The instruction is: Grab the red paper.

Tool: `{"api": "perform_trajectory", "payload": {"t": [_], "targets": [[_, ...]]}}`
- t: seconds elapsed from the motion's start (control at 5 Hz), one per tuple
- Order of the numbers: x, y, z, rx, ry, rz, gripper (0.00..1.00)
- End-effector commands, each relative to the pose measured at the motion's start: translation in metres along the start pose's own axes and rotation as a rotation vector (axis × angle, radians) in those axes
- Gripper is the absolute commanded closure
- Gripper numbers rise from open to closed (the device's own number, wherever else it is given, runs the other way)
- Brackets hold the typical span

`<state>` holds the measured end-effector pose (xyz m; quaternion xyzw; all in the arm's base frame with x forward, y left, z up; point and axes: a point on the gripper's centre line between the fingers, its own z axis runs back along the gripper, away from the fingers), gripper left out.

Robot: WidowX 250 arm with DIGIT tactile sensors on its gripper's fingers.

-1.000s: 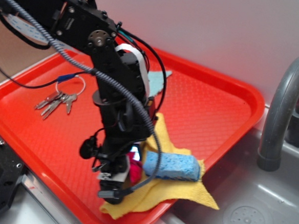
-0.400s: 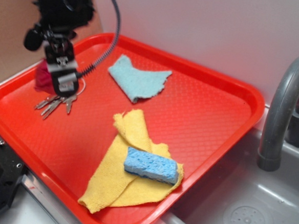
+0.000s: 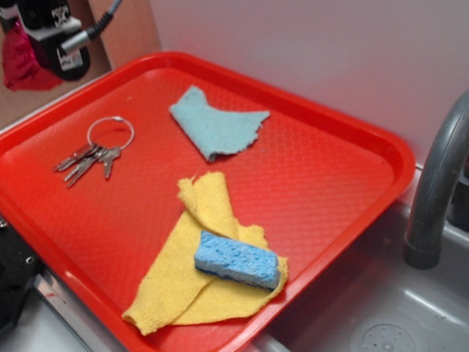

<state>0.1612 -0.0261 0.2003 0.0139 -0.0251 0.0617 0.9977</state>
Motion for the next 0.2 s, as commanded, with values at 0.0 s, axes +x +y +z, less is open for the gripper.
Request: {"api": "perform_trajectory", "payload": {"t": [0.0], "targets": [[-0.0053,-0.0173,0.0175,0.04,-0.12,0.012,1.0]]}}
